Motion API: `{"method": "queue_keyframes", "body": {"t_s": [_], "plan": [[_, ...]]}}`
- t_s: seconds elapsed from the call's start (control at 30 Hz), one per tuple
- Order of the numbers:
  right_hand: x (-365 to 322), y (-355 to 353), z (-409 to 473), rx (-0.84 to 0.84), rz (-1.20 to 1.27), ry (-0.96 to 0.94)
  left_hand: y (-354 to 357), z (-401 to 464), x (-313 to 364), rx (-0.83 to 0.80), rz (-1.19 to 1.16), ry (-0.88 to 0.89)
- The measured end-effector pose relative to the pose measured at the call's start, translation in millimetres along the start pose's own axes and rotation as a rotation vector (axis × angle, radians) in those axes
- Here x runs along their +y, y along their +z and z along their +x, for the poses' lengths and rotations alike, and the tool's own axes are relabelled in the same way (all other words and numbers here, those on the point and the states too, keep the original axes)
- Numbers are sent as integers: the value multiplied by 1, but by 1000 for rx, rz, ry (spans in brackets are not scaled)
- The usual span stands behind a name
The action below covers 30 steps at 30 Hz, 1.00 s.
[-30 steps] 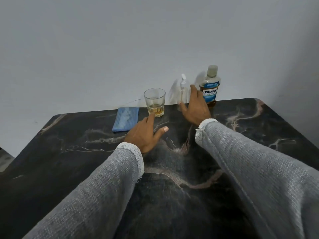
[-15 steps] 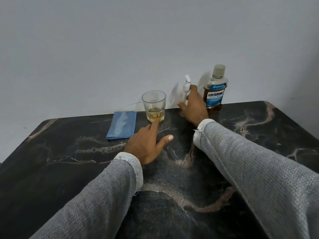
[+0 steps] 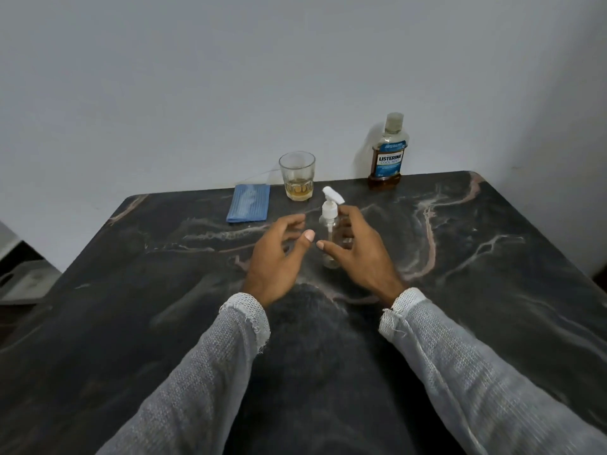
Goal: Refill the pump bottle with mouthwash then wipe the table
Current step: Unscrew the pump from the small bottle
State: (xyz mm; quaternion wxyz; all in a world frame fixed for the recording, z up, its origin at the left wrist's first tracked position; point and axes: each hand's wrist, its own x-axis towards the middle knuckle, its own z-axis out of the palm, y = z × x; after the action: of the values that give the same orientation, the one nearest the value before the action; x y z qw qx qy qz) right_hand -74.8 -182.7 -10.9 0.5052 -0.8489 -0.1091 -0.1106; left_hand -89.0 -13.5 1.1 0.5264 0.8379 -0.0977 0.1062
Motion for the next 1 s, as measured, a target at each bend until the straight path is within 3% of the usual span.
{"method": "queue_keyframes", "body": {"t_s": [0.57,0.8,1.0], "plan": [[-29,29,-102,29,40,-105,-7,-70,39,-86,-40,88],[-31,39,-108,88,62,-92,0,-73,37,24,-78,64],[-26,46,-114,197,71,-94,17,-77,35,136,-244,-27]]}}
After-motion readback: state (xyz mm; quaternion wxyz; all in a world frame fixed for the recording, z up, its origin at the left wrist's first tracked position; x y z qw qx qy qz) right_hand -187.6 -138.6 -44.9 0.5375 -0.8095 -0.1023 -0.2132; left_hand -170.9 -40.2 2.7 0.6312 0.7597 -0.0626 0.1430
